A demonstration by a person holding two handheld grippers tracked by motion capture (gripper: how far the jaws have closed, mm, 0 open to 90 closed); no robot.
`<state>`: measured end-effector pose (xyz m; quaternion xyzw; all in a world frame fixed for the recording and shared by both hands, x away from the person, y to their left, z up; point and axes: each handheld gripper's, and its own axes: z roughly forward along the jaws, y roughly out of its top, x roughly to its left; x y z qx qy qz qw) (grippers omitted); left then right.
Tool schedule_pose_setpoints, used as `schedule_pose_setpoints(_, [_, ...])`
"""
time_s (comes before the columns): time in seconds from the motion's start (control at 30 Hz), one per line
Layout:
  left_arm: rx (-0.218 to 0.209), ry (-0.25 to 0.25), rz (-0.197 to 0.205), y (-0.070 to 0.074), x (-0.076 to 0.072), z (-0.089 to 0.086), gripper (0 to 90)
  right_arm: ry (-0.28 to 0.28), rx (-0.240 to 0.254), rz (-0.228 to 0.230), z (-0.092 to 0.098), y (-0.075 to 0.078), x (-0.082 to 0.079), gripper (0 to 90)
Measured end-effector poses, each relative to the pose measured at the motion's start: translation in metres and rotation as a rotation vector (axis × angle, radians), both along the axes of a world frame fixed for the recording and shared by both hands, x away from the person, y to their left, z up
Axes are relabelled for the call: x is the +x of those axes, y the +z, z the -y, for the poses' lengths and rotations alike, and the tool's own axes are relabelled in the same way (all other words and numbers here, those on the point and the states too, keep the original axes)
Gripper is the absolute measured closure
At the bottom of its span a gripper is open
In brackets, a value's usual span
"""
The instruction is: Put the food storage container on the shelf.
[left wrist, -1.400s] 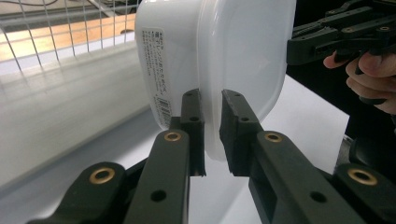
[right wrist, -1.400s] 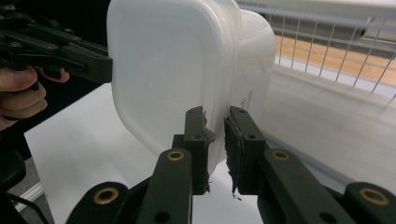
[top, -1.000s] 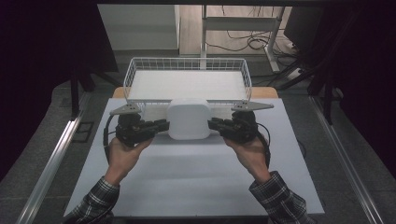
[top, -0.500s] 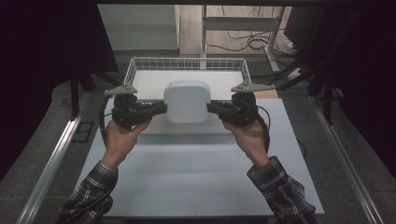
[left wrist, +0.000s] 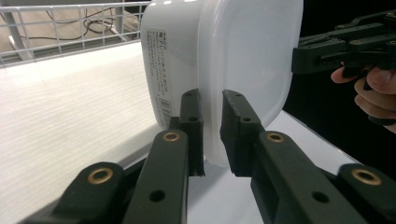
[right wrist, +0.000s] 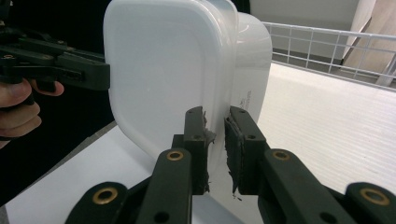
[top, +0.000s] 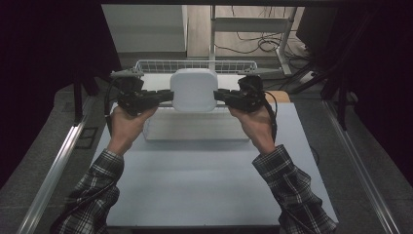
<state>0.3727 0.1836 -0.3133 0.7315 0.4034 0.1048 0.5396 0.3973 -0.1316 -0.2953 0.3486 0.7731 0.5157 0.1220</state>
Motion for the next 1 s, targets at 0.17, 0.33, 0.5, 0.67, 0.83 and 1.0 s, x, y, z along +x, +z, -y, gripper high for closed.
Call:
schedule_pose_setpoints(0.17, [0.0, 0.011, -0.008, -0.002, 0.008, 0.003, 78.5, -0.011, -0.006, -0.013, -0.001, -0.001, 0.008, 77.7])
schedule_pose_setpoints(0.33, [-0.007, 0.02, -0.019, -0.003, 0.014, 0.004, 77.0, -0.019, -0.018, -0.018, -0.001, 0.0, 0.012, 77.3])
schedule_pose_setpoints(0.5, [-0.03, 0.012, -0.031, -0.002, 0.018, 0.005, 72.1, -0.025, -0.02, -0.024, -0.002, 0.0, 0.017, 75.4])
schedule_pose_setpoints(0.67, [-0.032, 0.015, -0.037, -0.002, 0.023, 0.008, 68.8, -0.034, -0.029, -0.035, -0.003, -0.002, 0.024, 71.3])
schedule_pose_setpoints(0.83, [-0.031, 0.017, -0.04, -0.002, 0.026, 0.009, 67.3, -0.04, -0.023, -0.038, -0.003, -0.002, 0.027, 70.9])
schedule_pose_setpoints(1.0, [-0.022, 0.02, -0.035, -0.001, 0.029, 0.011, 62.2, -0.046, -0.027, -0.043, -0.005, 0.0, 0.032, 68.9])
